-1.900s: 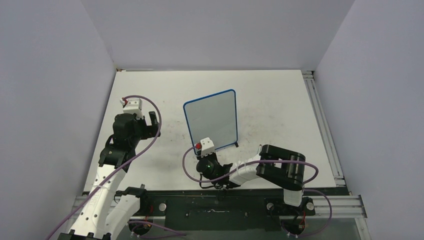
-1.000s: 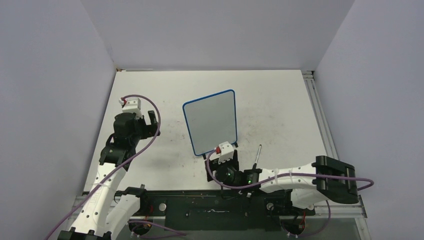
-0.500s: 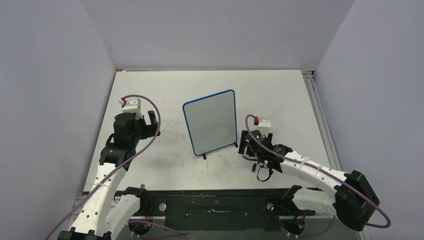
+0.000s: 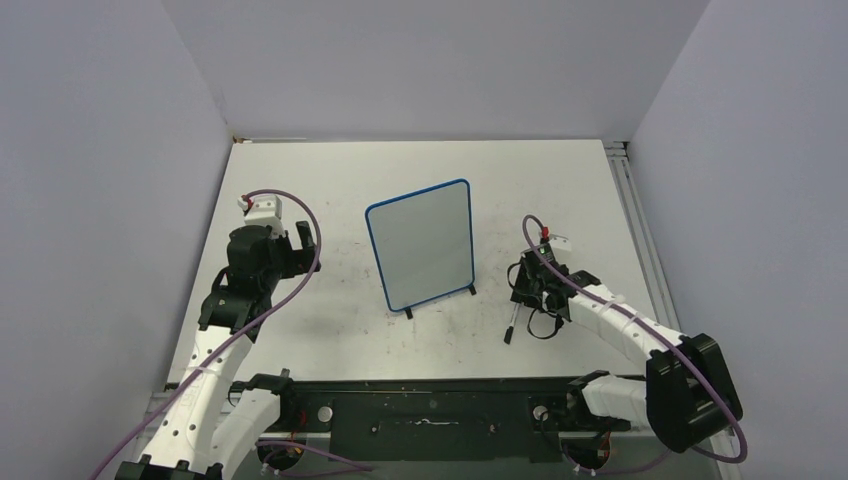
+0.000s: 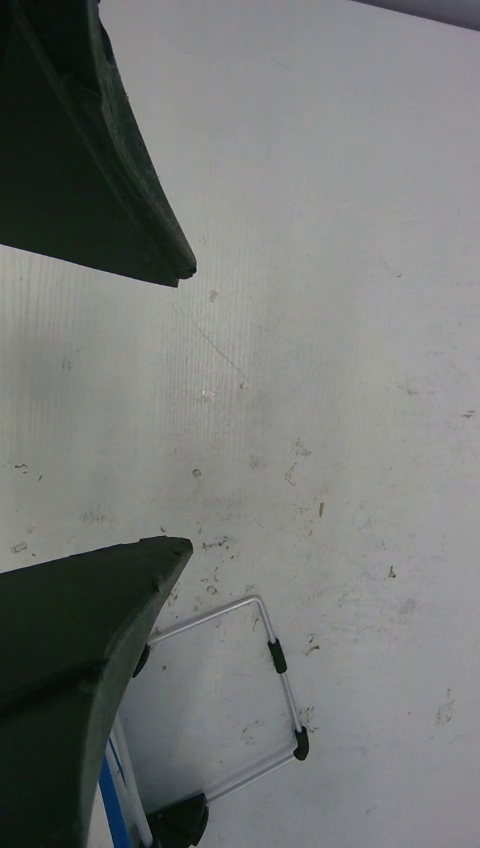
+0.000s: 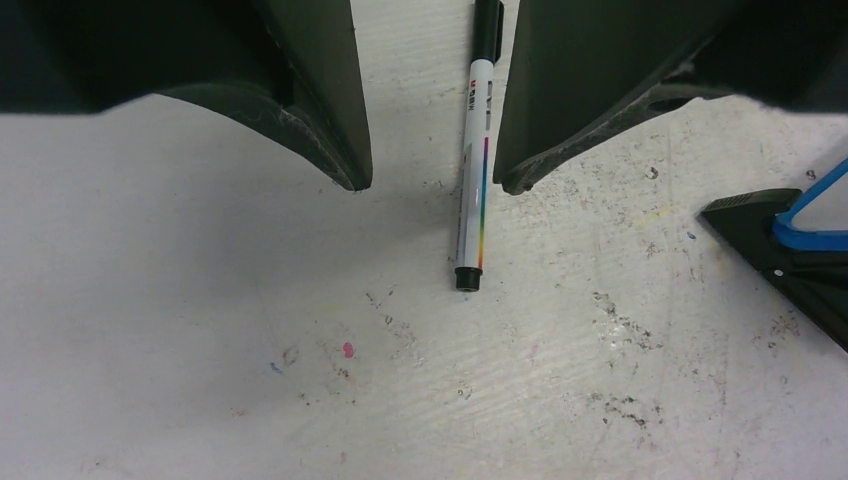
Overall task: Write a sentence on the whiteboard
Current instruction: Open the whiteboard marker at the center of the board.
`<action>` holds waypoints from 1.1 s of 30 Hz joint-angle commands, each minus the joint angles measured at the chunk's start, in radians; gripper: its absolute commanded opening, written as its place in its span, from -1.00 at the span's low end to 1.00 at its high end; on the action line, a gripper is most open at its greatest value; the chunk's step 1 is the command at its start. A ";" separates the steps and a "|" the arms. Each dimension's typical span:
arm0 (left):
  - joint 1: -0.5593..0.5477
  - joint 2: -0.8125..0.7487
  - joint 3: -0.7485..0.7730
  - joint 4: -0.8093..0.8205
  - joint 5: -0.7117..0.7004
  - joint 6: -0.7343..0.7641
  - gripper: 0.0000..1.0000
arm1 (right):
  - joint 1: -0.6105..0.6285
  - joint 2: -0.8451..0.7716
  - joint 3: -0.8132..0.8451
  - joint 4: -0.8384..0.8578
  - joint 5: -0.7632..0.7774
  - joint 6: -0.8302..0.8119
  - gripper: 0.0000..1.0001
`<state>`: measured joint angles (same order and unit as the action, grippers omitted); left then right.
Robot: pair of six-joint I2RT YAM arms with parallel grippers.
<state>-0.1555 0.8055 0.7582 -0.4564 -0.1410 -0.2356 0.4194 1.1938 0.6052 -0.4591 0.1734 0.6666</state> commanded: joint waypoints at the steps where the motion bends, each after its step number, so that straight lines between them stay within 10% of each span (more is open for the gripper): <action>1: 0.002 -0.018 0.004 0.025 0.025 -0.014 0.94 | -0.002 0.032 0.030 0.023 0.008 0.013 -0.03; 21: -0.026 -0.034 0.005 0.022 0.030 -0.010 0.93 | 0.082 0.170 0.105 0.010 0.111 0.057 -0.19; 33: -0.038 -0.032 0.006 0.021 0.024 -0.010 0.93 | 0.090 0.260 0.093 0.056 0.077 0.092 -0.64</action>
<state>-0.1883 0.7818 0.7582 -0.4568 -0.1192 -0.2371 0.5003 1.4178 0.6765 -0.4309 0.2470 0.7391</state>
